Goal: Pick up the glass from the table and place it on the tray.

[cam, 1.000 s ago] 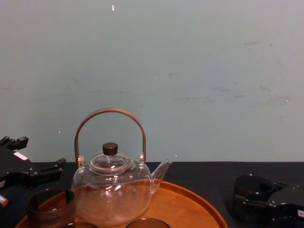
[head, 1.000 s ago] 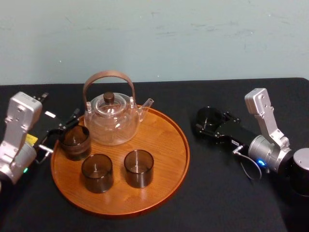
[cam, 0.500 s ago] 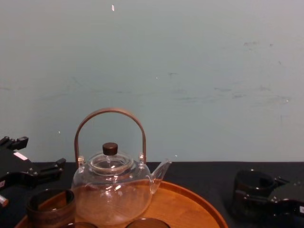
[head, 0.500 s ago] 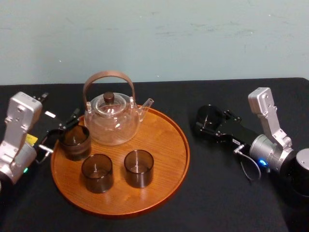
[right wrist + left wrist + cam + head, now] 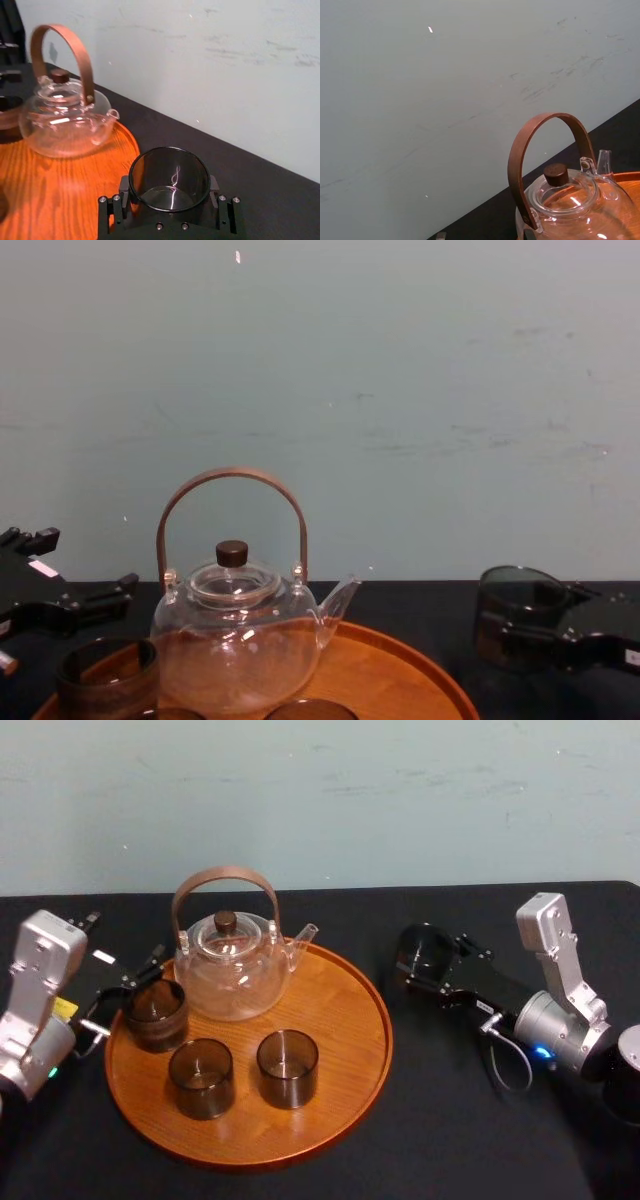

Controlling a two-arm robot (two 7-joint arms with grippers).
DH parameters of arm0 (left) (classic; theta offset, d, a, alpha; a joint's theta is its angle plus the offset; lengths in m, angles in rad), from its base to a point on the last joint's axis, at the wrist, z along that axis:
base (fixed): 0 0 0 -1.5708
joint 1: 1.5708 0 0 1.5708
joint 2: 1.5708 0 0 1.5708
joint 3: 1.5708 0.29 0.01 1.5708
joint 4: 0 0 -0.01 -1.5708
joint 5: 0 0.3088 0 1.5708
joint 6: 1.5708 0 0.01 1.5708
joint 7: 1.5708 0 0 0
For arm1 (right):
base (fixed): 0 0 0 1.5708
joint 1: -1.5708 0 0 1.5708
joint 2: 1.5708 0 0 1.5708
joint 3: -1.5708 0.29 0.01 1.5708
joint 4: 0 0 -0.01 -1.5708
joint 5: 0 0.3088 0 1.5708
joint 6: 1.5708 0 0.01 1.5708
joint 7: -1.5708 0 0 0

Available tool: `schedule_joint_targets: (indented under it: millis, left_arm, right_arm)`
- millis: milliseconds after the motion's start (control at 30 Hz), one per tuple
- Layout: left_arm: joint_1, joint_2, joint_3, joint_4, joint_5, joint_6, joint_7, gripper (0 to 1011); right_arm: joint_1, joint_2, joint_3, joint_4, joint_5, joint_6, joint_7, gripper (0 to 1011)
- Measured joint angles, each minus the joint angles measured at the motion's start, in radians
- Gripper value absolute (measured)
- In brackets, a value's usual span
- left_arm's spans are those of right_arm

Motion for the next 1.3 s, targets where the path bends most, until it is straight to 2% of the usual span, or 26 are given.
schedule_joint_targets:
  millis: [267,667,1000,1300]
  left_arm:
    - [0.0,0.0,0.0,0.0,0.0,0.0,0.0,1001]
    - [0.0,0.0,0.0,0.0,0.0,0.0,0.0,1001]
    - [0.0,0.0,0.0,0.0,0.0,0.0,0.0,1001]
    - [0.0,0.0,0.0,0.0,0.0,0.0,0.0,1001]
  right_arm:
    - [-0.015,0.005,-0.016,-0.051,0.006,-0.001,0.008,904]
    - [-0.023,0.004,-0.045,-0.089,0.015,-0.004,0.019,904]
    - [-0.013,-0.006,-0.072,-0.083,0.013,-0.005,0.027,904]
    - [0.014,-0.028,-0.103,-0.047,0.003,-0.008,0.038,904]
